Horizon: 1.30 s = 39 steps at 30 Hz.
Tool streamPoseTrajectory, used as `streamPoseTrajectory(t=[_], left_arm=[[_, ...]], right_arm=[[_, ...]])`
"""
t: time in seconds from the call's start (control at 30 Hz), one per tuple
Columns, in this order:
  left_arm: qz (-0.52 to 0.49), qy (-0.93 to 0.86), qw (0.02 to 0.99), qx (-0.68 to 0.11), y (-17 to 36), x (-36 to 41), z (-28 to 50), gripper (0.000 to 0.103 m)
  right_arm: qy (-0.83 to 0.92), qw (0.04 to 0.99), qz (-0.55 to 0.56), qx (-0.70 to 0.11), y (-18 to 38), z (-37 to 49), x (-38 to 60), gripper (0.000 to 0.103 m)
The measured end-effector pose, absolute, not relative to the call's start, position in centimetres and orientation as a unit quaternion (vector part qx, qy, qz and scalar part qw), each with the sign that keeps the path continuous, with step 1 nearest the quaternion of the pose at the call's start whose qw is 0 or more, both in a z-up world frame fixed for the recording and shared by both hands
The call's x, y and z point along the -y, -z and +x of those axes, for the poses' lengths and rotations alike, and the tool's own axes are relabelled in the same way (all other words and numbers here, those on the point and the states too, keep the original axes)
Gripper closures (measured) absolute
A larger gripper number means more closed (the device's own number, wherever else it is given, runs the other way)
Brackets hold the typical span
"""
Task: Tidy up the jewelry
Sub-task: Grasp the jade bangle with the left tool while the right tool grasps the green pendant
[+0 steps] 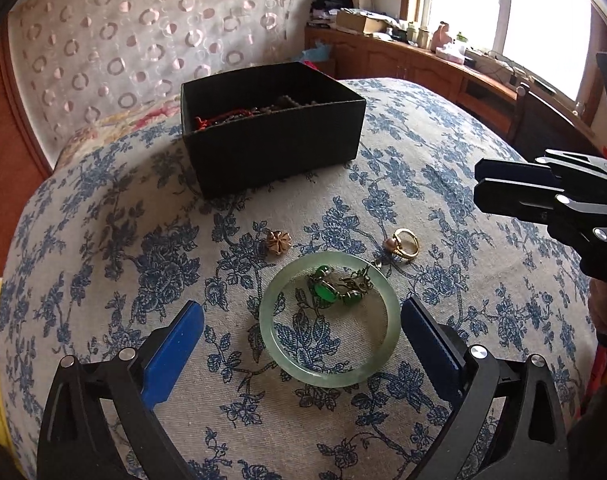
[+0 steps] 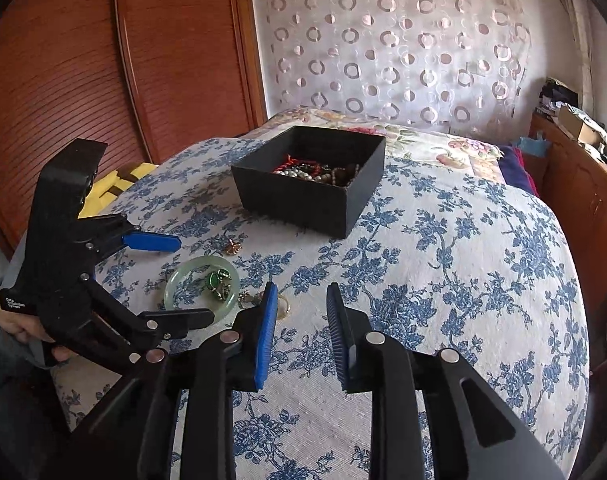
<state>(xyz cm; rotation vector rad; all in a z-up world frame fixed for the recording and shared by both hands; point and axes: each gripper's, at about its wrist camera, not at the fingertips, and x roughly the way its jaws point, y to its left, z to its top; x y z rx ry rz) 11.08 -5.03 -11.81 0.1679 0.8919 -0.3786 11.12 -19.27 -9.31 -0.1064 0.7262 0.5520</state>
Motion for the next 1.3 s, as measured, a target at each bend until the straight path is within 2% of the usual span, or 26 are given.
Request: streamPoseTrajectory(t=[0.13, 0.87, 0.93, 1.0, 1.3], left_arm=[[0.112, 0.174, 0.881, -0.426, 12.3, 5.9, 10.6, 0.008], [0.11, 0.199, 0.876, -0.426, 11.9, 6.0, 10.1, 0.008], [0.101, 0.205, 0.875, -0.426, 11.8, 6.1, 10.3, 0.011], [0.101, 0.203, 0.879, -0.42, 11.7, 6.0, 10.4, 0.032], [0.067, 0.195, 0.896, -0.393, 10.2, 3.3, 9.0, 0.034]], right_arm=[[-0.266, 0.896, -0.051, -0.352, 9.5, 11.1, 19.4, 0.076], [-0.276, 0.888, -0.061, -0.363, 11.1, 10.5, 18.4, 0.076], [-0.276, 0.887, -0.064, -0.366, 11.2, 10.5, 18.3, 0.076], [-0.275, 0.886, -0.064, -0.367, 11.3, 10.5, 18.2, 0.076], [-0.293, 0.875, -0.076, -0.378, 11.6, 11.0, 16.5, 0.076]])
